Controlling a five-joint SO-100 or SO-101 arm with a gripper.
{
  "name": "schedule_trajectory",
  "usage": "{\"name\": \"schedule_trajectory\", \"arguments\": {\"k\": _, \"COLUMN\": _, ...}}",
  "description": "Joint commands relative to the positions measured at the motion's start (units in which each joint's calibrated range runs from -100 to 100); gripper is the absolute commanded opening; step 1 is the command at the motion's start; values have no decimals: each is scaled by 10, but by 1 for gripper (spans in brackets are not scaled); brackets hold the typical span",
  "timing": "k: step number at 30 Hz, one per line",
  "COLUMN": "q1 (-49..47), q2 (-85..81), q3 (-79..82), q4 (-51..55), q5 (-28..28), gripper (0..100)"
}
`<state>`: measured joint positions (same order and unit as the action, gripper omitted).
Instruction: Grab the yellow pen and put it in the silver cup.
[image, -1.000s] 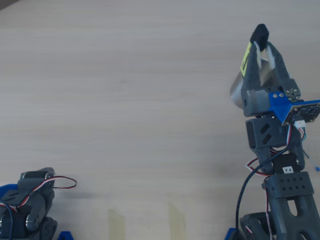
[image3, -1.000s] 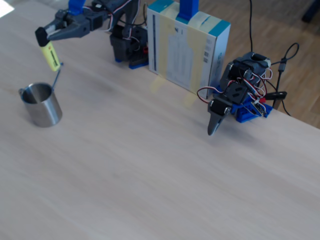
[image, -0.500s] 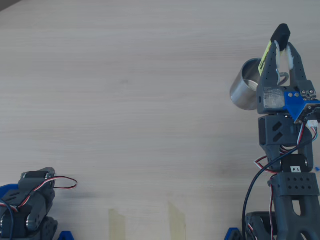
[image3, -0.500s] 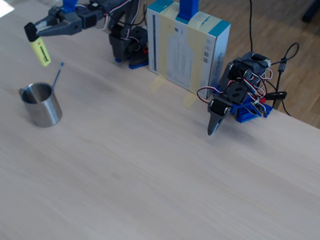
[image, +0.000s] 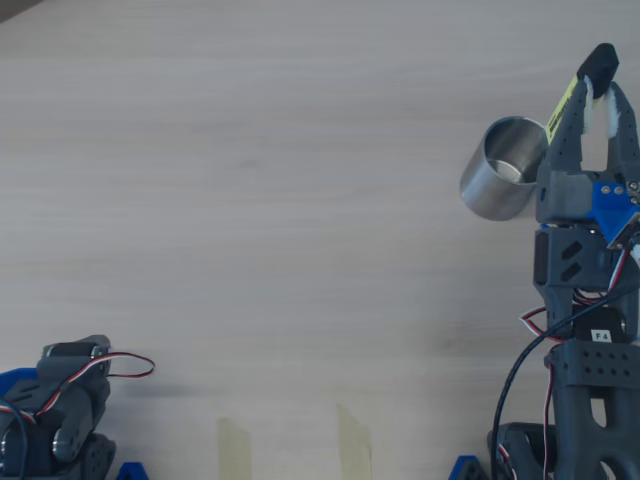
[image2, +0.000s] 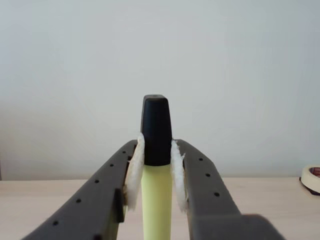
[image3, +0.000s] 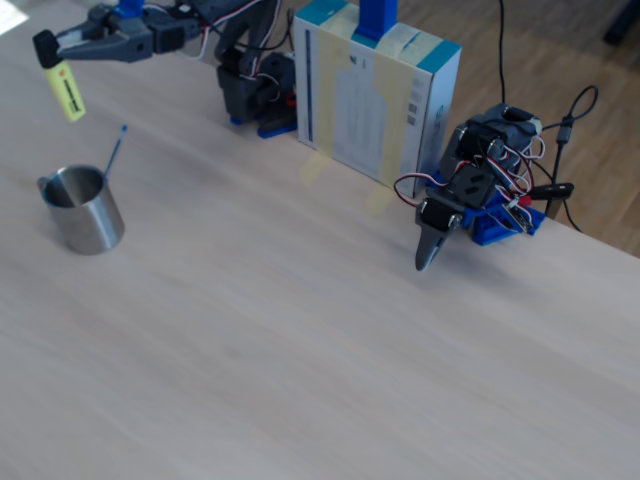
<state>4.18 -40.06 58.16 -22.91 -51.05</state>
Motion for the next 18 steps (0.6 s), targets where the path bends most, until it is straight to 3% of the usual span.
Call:
{"name": "schedule_trajectory", "arguments": {"k": 1, "q1": -3, "q2": 27, "q3": -7, "q4": -30, "q5": 9, "gripper": 2}}
{"name": "schedule_trajectory", "arguments": {"k": 18, "q1": -13, "q2": 160, "q3": -12, "q4": -135, "q5": 7, "gripper": 2}}
